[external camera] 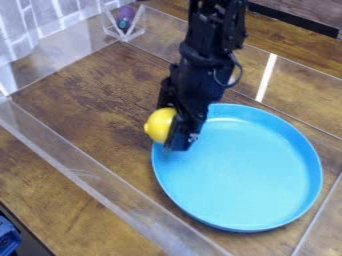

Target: Remove the lemon from the blue tray and put it on the table

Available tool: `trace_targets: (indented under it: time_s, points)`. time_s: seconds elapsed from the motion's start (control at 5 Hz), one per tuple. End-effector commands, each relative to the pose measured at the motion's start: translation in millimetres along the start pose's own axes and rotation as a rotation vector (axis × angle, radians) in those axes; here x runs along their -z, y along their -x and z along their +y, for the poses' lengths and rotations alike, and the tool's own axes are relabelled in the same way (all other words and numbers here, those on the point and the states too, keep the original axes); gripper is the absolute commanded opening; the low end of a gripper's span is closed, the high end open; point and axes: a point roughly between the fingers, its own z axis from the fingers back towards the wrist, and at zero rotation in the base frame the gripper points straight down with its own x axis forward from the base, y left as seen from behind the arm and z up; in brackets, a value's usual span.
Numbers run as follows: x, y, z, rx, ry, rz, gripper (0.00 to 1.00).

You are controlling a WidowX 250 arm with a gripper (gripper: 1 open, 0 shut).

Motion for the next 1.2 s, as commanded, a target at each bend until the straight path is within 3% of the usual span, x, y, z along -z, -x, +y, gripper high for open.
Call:
trace_targets:
  time_s: [0.0, 1.0]
  points:
    - [-37.5, 6.9, 18.8, -0.014, -0.069, -0.083, 0.0]
    - [-30.2, 12.8, 35.6, 0.024, -0.089, -0.051, 0.0]
